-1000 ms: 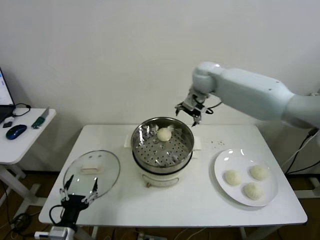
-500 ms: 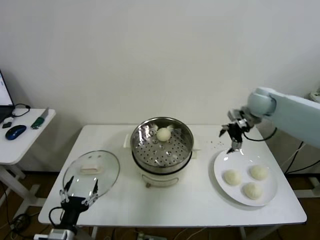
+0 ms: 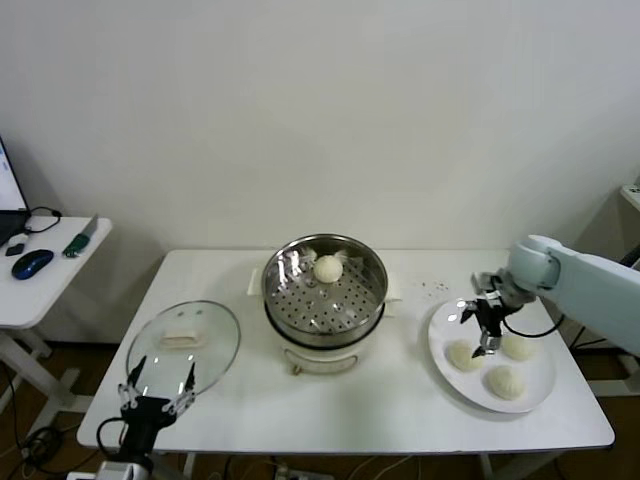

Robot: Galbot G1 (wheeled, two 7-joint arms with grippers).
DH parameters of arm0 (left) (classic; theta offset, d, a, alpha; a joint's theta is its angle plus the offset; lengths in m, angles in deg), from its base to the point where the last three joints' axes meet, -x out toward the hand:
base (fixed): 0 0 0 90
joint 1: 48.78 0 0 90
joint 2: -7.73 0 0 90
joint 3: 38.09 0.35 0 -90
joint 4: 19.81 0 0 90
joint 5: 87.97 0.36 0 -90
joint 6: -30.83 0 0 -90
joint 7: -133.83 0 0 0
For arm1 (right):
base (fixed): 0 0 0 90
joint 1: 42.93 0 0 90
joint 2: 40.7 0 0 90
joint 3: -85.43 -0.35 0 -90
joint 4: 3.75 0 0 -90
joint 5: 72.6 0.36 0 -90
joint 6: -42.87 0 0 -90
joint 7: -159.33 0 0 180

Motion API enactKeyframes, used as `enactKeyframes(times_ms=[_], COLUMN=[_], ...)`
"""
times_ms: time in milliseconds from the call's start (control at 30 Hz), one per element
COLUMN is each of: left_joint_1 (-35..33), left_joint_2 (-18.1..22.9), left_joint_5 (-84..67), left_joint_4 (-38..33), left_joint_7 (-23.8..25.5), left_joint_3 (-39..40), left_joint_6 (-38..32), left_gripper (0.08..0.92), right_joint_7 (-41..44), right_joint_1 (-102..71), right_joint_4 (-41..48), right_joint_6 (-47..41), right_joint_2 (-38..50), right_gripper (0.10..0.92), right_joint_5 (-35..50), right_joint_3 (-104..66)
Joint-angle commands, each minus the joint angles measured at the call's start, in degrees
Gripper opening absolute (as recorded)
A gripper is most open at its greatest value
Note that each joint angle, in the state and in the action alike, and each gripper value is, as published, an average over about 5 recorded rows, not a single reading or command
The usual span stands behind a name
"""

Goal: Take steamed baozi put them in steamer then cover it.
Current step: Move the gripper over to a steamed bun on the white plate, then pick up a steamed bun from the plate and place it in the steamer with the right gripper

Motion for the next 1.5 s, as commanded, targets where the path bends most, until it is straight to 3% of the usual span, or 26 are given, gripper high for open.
enactKeyframes(times_ms=[33,567,900,1233,1500], left_joint_1=[-0.1,0.1,-0.3,-0.7,-1.3], left_joint_2=[-0.1,0.4,0.4,0.5,1.3], left_joint_5=[-0.1,0.1,0.1,0.2,0.7], left_joint_4=[0.1,0.9,0.8,0.2,-0.1], left_joint_7=[0.0,-0.1,-0.1,0.0,0.3], left_joint_3=[-0.1,0.2,0.1,0.3,1.5], left_joint_6=[0.0,-0.1,-0.3,-0.3,-0.3], left_gripper=[0.823,0.823,0.823,0.823,0.823], right_joint_7=[-0.1,-0.7,-0.5,1.6,3.0], right_joint_1=[-6.5,-8.0,-7.1,9.8,29.4], right_joint_4=[3.2,7.1,7.0,6.0,7.6], right_joint_6=[-0.6,1.1,1.3,1.8,1.9], right_joint_2=[-0.3,-4.2,-4.0,-2.4,-9.7], right_gripper=[0.823,0.818,0.697,0.687,0.695], right_joint_5=[-2.8,-3.9,-2.9,6.4,19.5], right_joint_3=[-4.2,-6.4,-6.1,4.1,17.1])
